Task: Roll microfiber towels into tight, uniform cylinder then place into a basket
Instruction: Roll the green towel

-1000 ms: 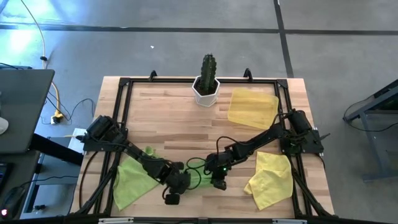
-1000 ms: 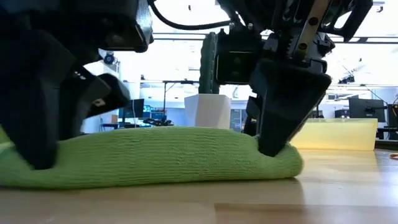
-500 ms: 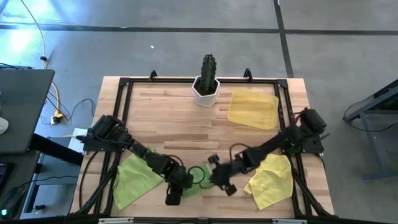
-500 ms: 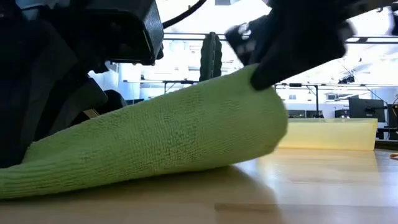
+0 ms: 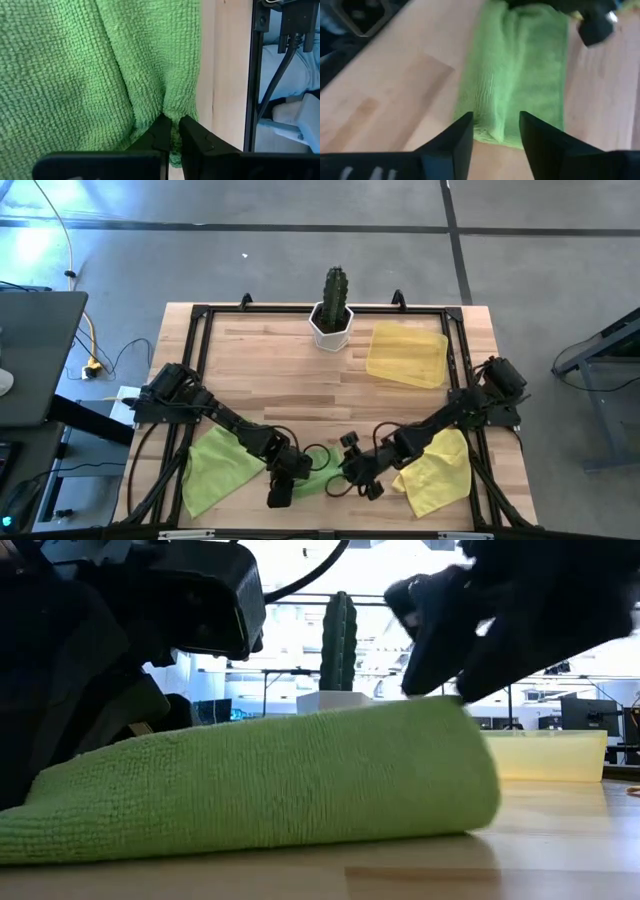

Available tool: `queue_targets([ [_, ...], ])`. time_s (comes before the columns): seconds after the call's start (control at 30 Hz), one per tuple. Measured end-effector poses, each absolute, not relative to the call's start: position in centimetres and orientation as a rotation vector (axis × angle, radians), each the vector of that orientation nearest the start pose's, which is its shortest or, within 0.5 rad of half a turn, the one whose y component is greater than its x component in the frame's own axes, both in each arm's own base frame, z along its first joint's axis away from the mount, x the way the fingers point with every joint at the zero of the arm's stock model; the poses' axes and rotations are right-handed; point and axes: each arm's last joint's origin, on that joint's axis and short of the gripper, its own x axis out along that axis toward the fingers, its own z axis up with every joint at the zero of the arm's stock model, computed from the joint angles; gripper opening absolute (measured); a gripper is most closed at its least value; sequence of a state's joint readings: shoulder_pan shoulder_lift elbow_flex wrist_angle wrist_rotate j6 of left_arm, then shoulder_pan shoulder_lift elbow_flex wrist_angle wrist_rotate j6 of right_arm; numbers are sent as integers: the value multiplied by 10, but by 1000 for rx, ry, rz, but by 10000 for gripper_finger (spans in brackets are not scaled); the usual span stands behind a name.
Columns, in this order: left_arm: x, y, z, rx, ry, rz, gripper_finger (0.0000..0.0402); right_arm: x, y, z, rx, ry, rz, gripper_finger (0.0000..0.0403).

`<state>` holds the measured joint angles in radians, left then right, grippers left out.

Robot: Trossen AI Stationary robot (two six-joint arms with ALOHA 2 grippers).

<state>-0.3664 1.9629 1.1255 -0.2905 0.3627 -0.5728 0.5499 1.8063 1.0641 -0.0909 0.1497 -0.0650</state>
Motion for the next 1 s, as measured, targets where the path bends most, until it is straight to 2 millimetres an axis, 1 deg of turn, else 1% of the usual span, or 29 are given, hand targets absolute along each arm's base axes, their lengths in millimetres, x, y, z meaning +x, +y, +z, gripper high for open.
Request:
queue_targets([
  [0.13,343,-140,120,-493,1305,-305,10,309,203,174,-420,707,461,163],
  [0.23,344,-138,120,-501,1305,-302,10,308,212,178,-442,637,467,156],
  [0.37,345,-133,120,-512,1302,-295,10,310,217,181,-413,578,467,141],
  [0.43,346,-131,120,-518,1300,-293,10,314,219,175,-390,573,460,137],
  [0.57,347,-130,120,-519,1298,-287,10,320,222,152,-347,609,444,134],
  [0.77,347,-130,120,-520,1298,-283,10,323,217,142,-328,654,395,133],
  [0.87,347,-130,120,-520,1297,-284,10,324,210,138,-321,708,366,133],
  [1.0,347,-130,120,-525,1296,-280,10,327,201,136,-261,749,317,134],
])
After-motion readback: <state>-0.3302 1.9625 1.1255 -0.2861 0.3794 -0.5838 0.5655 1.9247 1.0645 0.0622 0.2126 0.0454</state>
